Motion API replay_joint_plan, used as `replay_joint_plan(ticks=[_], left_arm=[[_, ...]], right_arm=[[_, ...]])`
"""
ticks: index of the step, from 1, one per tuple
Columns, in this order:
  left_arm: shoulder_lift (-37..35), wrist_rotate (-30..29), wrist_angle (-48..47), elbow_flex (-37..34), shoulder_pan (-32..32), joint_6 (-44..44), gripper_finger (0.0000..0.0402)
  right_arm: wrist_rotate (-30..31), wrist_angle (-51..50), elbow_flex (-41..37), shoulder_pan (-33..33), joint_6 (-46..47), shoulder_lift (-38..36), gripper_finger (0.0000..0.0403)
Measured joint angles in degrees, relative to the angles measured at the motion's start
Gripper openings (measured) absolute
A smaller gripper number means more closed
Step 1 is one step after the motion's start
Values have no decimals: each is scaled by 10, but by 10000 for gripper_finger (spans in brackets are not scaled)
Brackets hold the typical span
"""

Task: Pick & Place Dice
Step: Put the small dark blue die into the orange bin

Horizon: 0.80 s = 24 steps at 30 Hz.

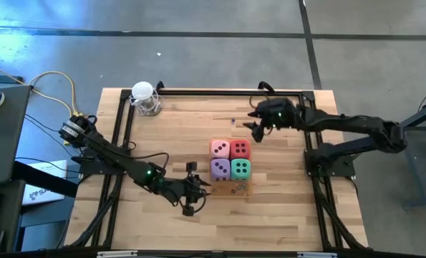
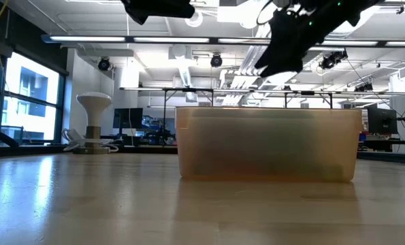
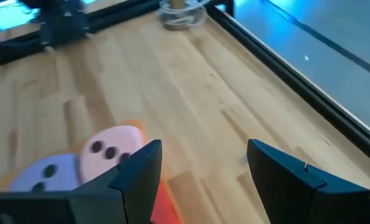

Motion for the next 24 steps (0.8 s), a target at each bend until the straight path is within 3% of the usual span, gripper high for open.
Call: replay_joint_plan(ticks=[7,16,24], left_arm=[[0,9,-2,0,9,2,127],[0,47,-2,0,23,5,127],[0,72,-2,0,31,4,127]], right_arm=[[-45,-17,13,-74,-4,44,229],[12,-201,180,-86,42,146,229],[7,-260,221,-119,63,196,229]])
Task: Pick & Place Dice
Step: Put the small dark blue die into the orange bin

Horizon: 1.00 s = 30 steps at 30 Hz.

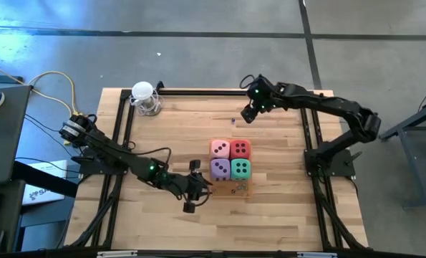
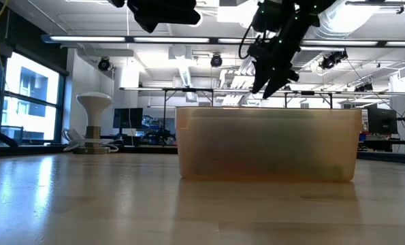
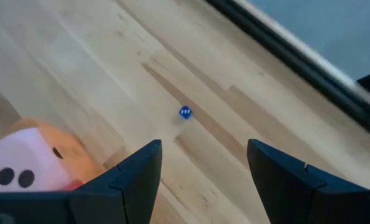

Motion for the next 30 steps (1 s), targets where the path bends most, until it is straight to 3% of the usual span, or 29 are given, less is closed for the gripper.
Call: replay_joint_plan(ticks=[7,15,30], left_arm=[[15,30,2,0,0,3,127],[28,28,7,0,4,48,127],[25,20,10,0,11,47,127]], right_arm=[[-7,1,0,-12,-1,20,229],[-4,-1,0,-19,-6,20,229],[-5,-3,0,-19,-3,20,229]])
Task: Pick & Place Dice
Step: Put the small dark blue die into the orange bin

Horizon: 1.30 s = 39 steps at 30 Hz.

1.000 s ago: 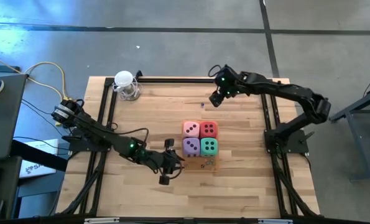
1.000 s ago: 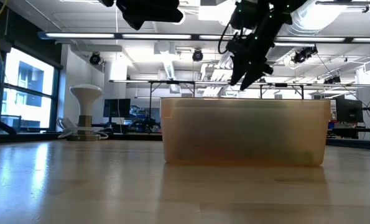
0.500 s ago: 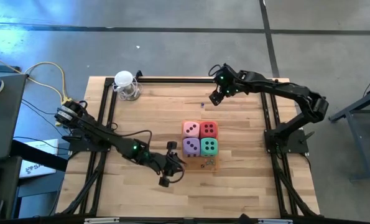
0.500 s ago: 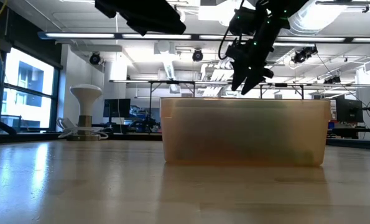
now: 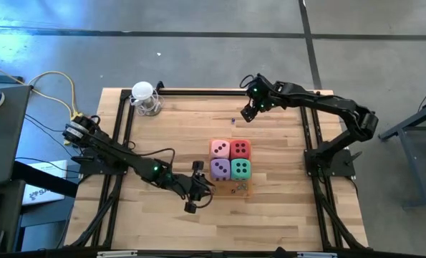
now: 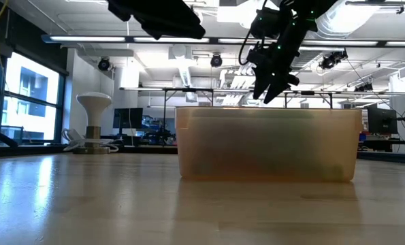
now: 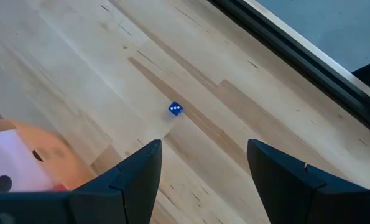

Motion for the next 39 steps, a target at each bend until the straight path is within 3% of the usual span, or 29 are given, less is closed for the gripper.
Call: replay_joint_plan(ticks=[18,24,39], left_arm=[[0,0,-2,0,0,-5,127],[0,0,-2,0,0,-5,127],[0,0,-2,0,0,-5,127]], right_arm=[[-1,0,0,0,2,0,229],[-52,21,0,1,2,0,229],[-46,44,0,9,1,0,229]])
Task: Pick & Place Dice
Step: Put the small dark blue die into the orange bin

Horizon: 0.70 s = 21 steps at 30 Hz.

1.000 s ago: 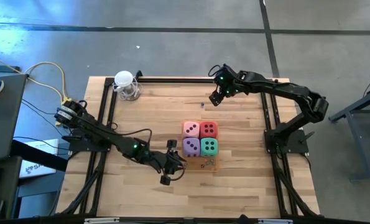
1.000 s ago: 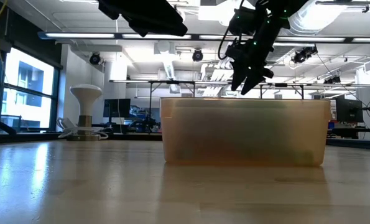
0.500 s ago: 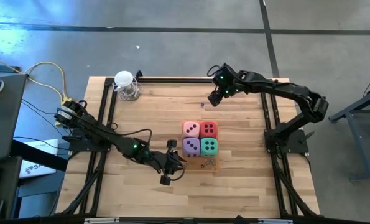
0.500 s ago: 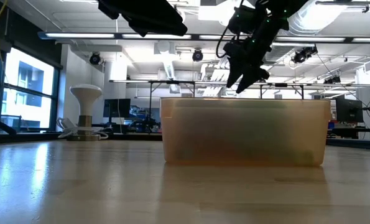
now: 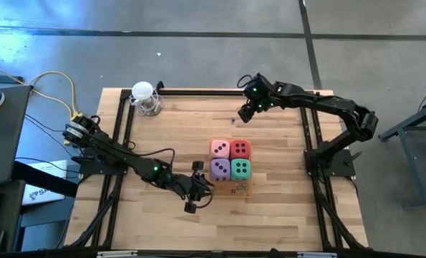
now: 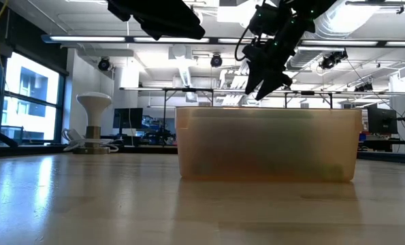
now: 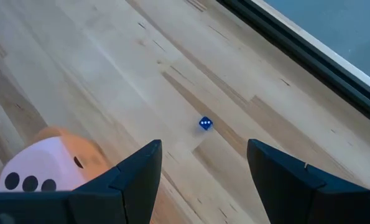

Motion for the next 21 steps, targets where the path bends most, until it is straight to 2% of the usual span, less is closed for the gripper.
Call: replay_joint_plan(ticks=[9,14,21], left_arm=[[0,0,0,0,0,0,127],[0,0,-2,0,0,0,127],[0,0,-2,0,0,0,127]], right_arm=[[2,0,0,0,0,0,229],[33,0,0,0,0,0,229],[34,2,0,-1,0,0,229]])
